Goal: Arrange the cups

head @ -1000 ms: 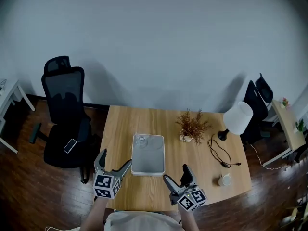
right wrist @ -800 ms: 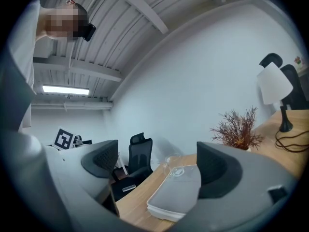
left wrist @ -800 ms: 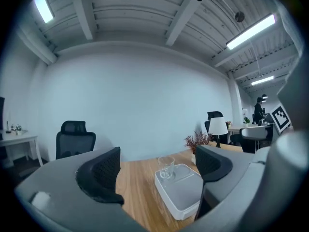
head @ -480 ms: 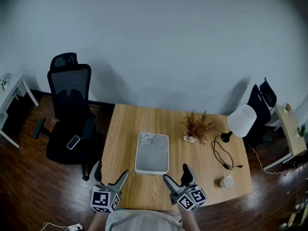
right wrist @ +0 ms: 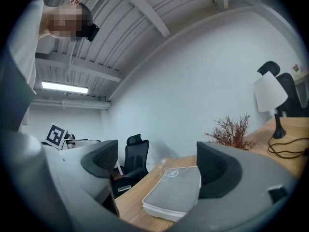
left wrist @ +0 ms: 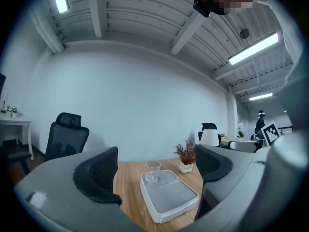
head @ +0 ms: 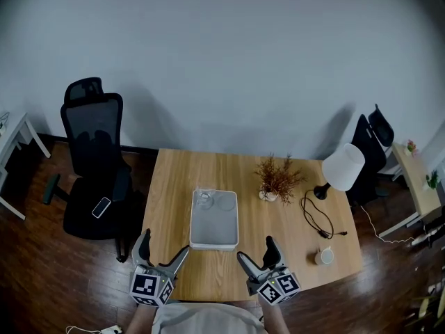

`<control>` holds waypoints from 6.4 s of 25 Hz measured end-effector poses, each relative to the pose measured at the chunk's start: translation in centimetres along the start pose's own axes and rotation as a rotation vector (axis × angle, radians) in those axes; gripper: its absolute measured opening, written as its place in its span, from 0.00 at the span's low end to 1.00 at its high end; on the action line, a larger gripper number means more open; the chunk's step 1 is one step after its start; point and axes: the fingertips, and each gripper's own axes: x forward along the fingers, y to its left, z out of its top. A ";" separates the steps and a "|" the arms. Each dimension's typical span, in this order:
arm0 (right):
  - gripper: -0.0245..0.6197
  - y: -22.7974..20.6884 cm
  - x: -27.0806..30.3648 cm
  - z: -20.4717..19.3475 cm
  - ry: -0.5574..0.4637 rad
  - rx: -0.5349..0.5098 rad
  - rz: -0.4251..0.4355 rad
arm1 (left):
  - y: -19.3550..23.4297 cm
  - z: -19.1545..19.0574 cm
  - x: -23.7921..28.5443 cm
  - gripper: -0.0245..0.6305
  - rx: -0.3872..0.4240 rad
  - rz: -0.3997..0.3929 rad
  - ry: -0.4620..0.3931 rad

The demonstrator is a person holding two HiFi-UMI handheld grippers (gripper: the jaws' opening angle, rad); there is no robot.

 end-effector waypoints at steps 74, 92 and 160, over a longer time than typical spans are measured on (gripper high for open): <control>0.82 -15.4 -38.3 -0.9 -0.137 0.068 -0.865 | -58.6 -25.9 20.3 0.64 0.428 -1.066 0.380; 0.82 -13.2 -16.1 3.1 -0.111 0.021 -0.336 | -30.1 -4.5 14.6 0.64 0.249 -0.644 0.272; 0.82 -8.5 -6.3 -0.3 0.086 -0.028 -0.058 | -8.4 -21.3 32.2 0.64 0.214 -0.088 0.584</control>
